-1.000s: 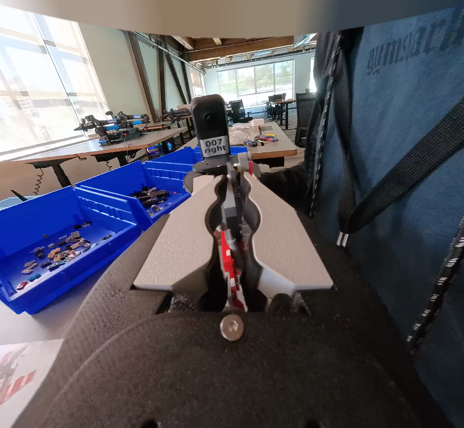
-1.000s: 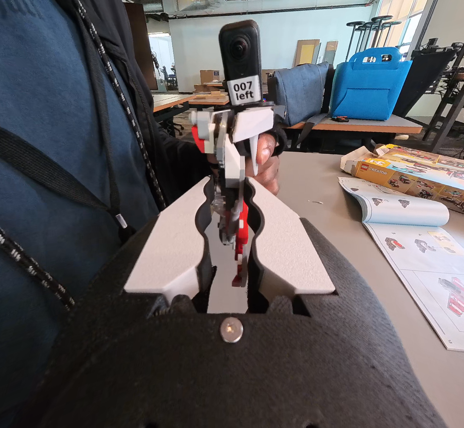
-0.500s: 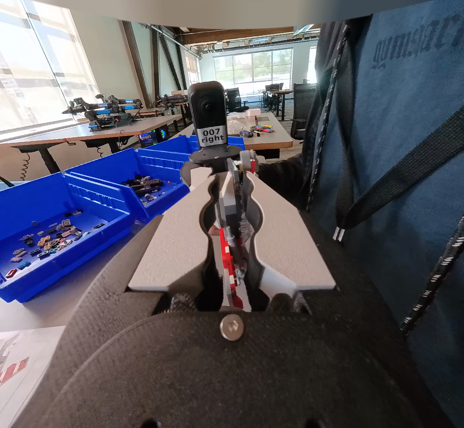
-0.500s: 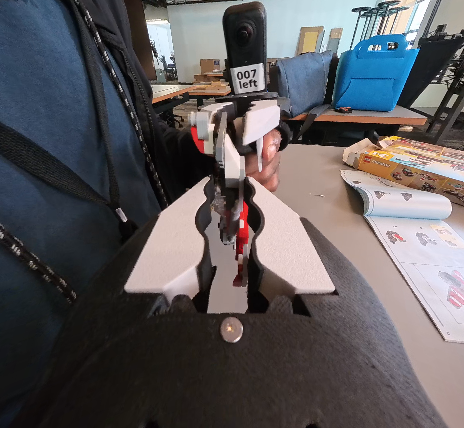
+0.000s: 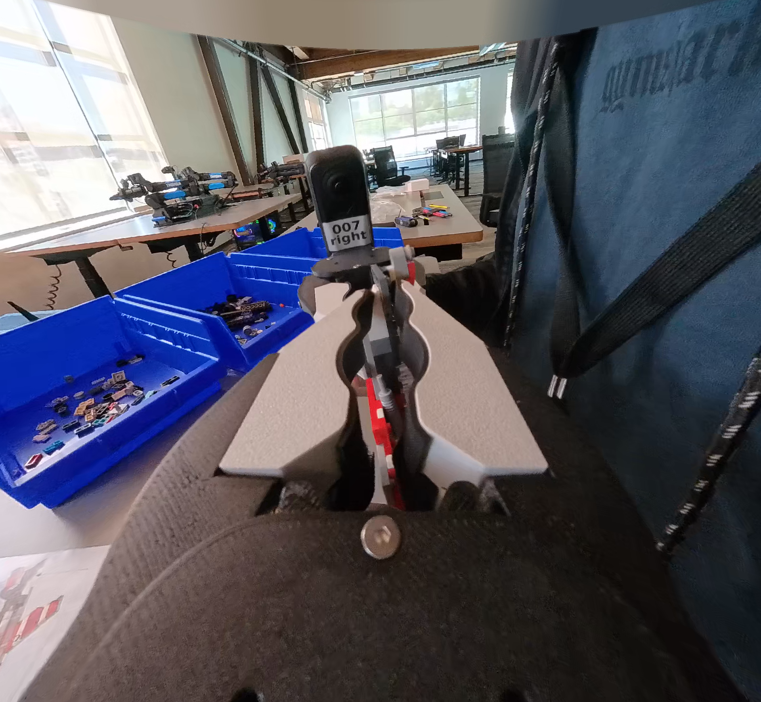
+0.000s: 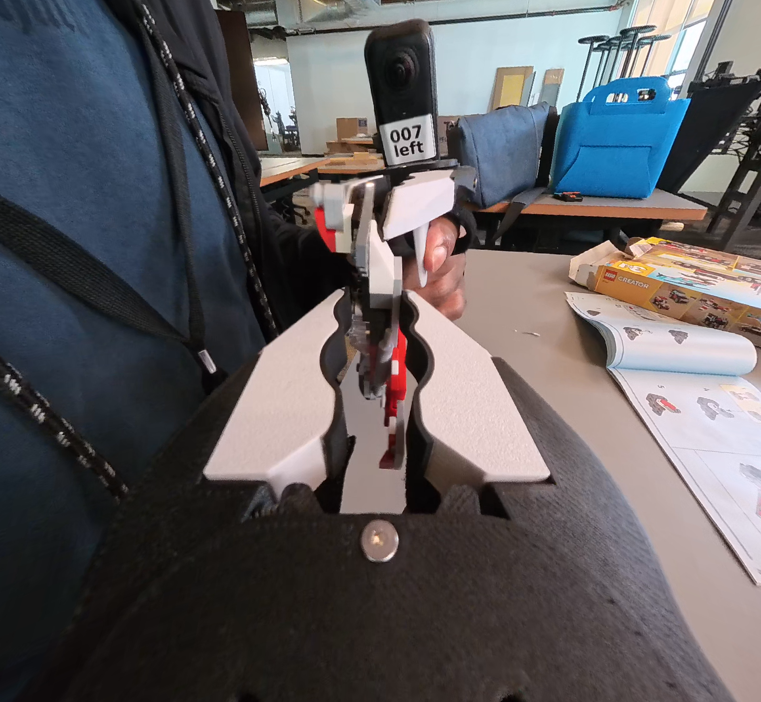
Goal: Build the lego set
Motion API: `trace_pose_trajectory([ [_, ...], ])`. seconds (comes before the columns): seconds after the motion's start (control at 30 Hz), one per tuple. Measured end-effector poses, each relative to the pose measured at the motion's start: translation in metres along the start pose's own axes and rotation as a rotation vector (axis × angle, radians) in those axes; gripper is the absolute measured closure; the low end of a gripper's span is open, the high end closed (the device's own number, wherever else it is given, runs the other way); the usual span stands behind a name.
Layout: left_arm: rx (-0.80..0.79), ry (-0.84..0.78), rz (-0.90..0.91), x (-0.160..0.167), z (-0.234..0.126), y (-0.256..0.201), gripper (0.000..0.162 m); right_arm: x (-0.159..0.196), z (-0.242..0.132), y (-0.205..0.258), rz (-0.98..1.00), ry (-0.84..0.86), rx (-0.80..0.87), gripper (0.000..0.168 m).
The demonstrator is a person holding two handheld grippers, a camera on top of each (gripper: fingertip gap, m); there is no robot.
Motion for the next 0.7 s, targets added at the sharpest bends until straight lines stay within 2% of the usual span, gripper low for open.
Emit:
trace_pose_trajectory([
  [0.13,-0.011,-0.008,-0.021,-0.002,0.003,0.000,0.150,-0.002,-0.004,-0.001,0.004,-0.057,0.002,0.145],
  [0.2,-0.031,0.012,-0.021,0.000,0.004,0.001,0.131,-0.007,-0.009,0.000,0.004,-0.116,-0.009,0.145],
  [0.23,-0.030,0.018,-0.030,0.001,0.004,0.001,0.126,-0.009,-0.011,0.000,0.007,-0.138,-0.009,0.145],
  [0.7,-0.018,0.054,-0.072,-0.004,0.011,0.001,0.136,-0.014,-0.016,0.003,-0.014,-0.205,-0.011,0.145],
])
Point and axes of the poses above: each gripper's, where its closed fingertips meet, z out along the fingers, x out of its underside, y = z × x across the jaws, the point moved 3 cm from there along -z, back along the fingers, and after that the axes turned 15 degrees about y, right-handed, at the moved point
